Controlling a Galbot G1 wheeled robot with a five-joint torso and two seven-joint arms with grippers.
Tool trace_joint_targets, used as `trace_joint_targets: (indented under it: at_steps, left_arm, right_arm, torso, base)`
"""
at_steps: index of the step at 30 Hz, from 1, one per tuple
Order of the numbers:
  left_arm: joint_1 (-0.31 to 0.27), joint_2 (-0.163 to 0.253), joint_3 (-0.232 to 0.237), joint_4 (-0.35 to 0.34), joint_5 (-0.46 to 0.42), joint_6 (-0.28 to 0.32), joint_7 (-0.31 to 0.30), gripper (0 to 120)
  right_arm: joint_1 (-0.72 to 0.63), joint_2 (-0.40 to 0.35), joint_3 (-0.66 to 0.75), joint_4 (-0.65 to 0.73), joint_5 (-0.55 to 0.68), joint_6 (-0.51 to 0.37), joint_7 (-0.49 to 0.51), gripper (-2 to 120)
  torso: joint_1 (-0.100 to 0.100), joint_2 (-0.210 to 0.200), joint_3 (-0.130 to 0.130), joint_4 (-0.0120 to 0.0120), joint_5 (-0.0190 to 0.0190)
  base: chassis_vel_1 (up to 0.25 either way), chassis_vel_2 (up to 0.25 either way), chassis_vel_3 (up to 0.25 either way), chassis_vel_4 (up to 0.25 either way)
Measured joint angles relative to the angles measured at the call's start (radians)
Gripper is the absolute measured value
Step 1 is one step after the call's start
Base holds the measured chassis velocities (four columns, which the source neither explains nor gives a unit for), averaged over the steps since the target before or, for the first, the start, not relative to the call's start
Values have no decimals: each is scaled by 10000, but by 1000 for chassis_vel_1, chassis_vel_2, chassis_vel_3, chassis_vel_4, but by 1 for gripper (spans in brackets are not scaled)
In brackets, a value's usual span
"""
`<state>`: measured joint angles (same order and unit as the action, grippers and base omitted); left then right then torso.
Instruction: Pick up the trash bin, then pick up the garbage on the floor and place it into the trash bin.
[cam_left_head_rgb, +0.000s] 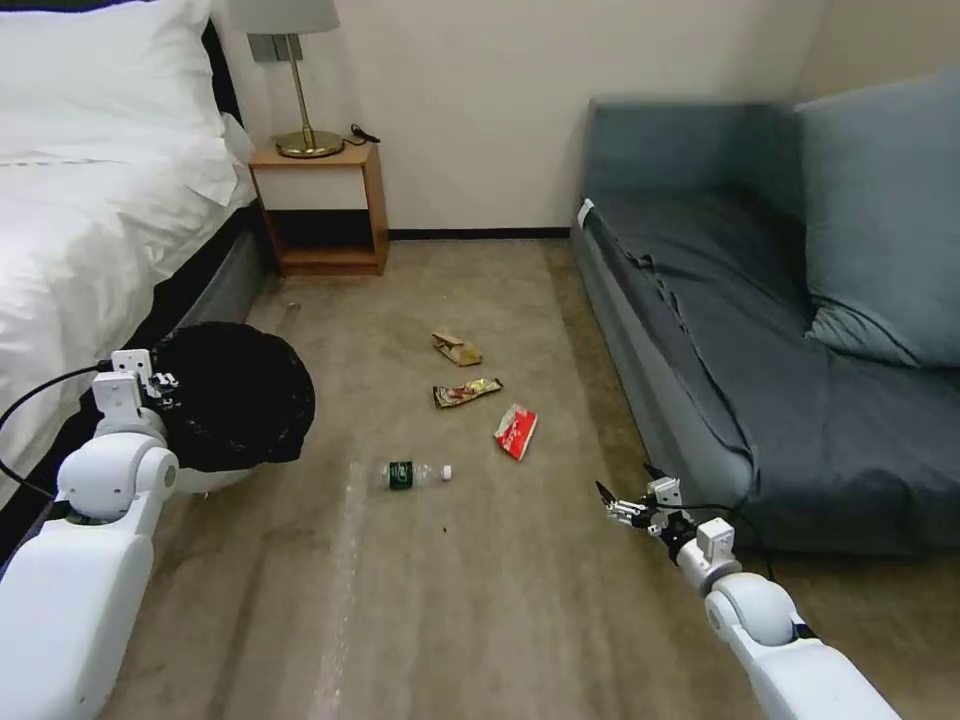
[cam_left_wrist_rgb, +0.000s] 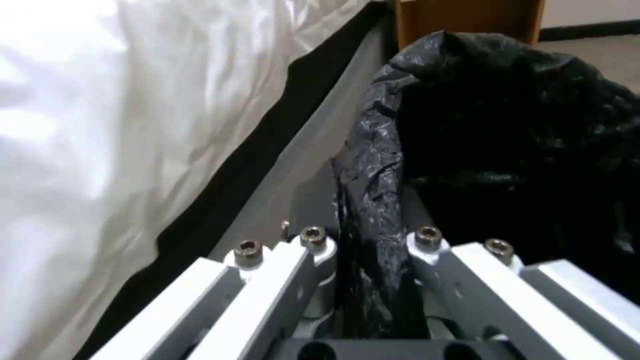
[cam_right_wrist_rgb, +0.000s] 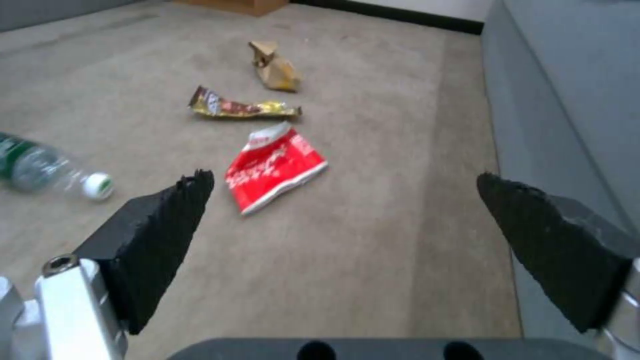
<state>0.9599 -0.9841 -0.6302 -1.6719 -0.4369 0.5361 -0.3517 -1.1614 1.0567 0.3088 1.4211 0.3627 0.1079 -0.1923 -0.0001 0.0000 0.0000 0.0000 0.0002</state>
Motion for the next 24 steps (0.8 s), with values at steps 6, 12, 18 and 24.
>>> trace_joint_targets:
  at_steps: [6,12,18,24]
  left_arm:
    - [178,-41,-81,-43,27,-31,5,7]
    - [427,-54,-313,-51,153,-186,205,7]
    - [610,-37,-552,-61,197,-263,307,7]
    - [692,-25,-656,-99,202,-306,339,7]
  right_arm:
    - [86,36,-104,-37,-12,10,-11,100]
    - [123,132,-222,-58,-139,41,-12,100]
    - [129,243,-281,-91,-289,41,3,100]
    - [124,260,-305,-97,-323,41,16,100]
  torso:
    - [1,0,0,-1,-3]
    - [0,0,1,0,-6]
    - [0,0,0,1,-2]
    - [0,0,0,0,-4]
  base:
    - [-231,233,243,-235]
    - [-233,238,235,-239]
    - [-203,206,202,-198]
    - [-169,183,172,-170]
